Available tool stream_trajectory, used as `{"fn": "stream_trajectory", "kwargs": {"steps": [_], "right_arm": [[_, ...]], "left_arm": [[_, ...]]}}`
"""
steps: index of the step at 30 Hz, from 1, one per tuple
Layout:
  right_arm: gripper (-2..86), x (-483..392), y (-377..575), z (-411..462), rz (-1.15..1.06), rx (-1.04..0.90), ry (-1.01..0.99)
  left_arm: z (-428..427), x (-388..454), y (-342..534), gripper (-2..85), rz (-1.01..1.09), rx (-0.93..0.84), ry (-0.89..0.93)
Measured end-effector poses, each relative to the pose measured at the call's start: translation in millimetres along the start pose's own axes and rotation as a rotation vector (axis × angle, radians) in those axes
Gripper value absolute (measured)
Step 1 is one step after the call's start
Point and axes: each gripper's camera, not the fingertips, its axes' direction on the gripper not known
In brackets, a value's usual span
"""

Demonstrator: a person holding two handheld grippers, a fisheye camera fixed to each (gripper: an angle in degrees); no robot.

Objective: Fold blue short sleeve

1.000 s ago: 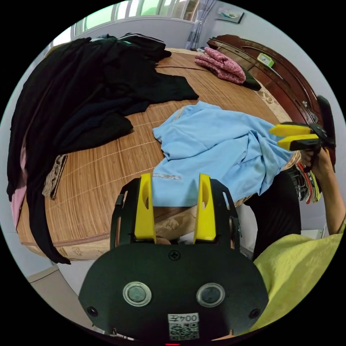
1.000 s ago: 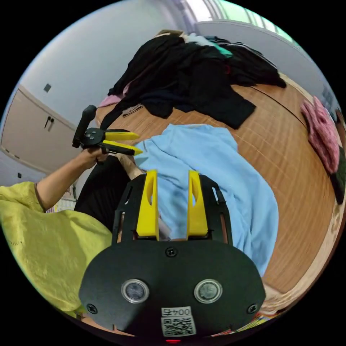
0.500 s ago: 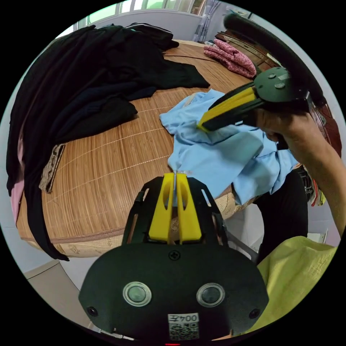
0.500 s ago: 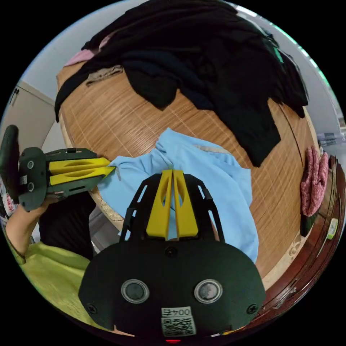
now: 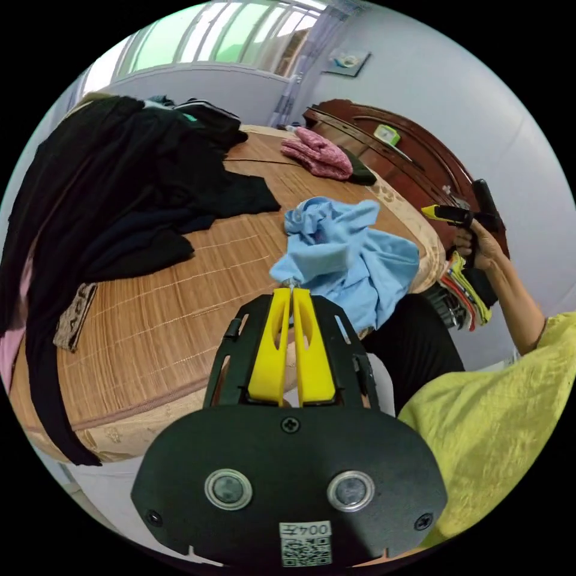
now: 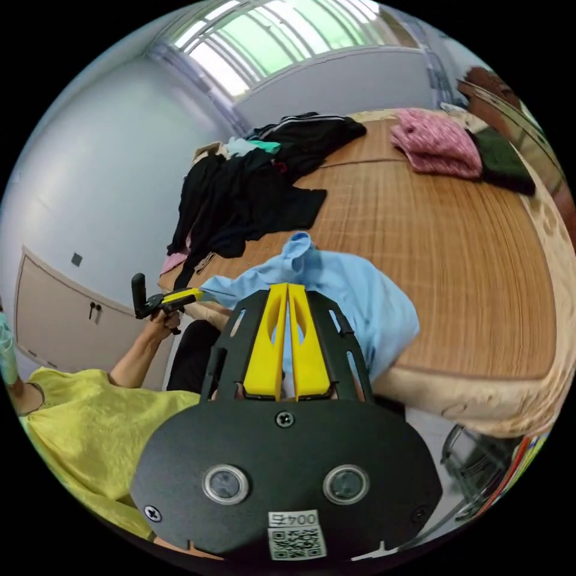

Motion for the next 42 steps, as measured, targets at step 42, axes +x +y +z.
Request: {"fn": "stream_trajectory", "kwargs": {"steps": [42], "right_arm": [[13.1,-28,14,89,0.050,-0.193,0.249]], "left_arm": [[-71,67,-9,10.6,0.156,0.002,-0.177]]}}
